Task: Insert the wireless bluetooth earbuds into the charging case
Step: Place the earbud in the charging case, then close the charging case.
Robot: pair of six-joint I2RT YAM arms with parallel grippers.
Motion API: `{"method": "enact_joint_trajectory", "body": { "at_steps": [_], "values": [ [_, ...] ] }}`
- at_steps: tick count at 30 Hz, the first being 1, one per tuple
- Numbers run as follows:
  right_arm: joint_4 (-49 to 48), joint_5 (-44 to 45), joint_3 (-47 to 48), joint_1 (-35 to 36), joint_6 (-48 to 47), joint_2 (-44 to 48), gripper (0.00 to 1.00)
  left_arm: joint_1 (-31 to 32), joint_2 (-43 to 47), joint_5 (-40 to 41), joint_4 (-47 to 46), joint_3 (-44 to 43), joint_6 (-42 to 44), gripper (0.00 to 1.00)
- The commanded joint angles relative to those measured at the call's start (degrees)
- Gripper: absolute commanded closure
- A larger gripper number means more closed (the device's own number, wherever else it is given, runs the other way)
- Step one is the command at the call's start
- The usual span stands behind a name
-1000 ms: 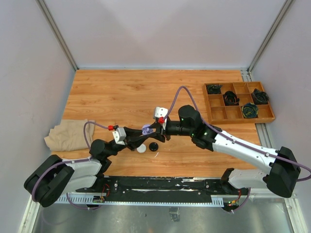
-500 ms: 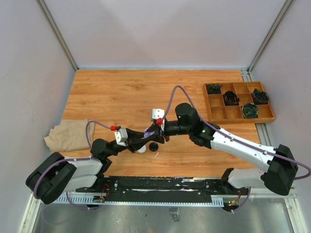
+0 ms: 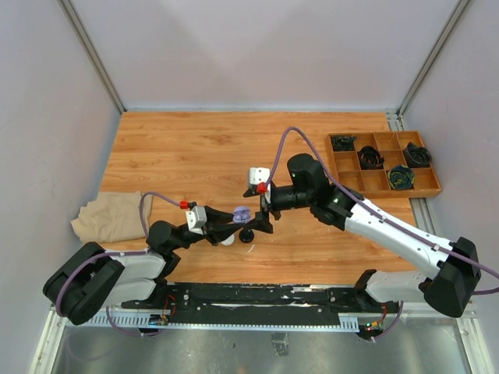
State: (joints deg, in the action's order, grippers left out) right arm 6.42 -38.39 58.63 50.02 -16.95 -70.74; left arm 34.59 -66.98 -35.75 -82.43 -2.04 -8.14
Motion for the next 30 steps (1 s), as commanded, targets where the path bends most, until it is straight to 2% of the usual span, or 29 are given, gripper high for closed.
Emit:
{"method": "enact_joint_trajectory", "body": {
  "at_steps": [1, 9, 21, 30],
  "values": [
    [6.01, -3.08, 4.15, -1.4, -4.58, -1.33, 0.1, -0.05, -0.24, -2.25, -2.18, -1.38, 0.32, 1.0],
    [8.86, -7.97, 7.22, -1.59, -5.55, -7.1, 0.0, -0.05, 0.59, -1.42, -1.69, -1.16, 0.51, 1.0],
    [10.42, -9.42, 7.09, -1.59, -6.18, -8.56, 0.01, -0.05, 1.1, 5.1, 2.75, -1.91, -0.36, 1.0],
    [11.33, -7.13, 6.89, -1.68, -7.04, -6.87, 0.01, -0.05, 0.96, 7.78, 7.01, -3.16, -0.56, 1.0]
  ]
}}
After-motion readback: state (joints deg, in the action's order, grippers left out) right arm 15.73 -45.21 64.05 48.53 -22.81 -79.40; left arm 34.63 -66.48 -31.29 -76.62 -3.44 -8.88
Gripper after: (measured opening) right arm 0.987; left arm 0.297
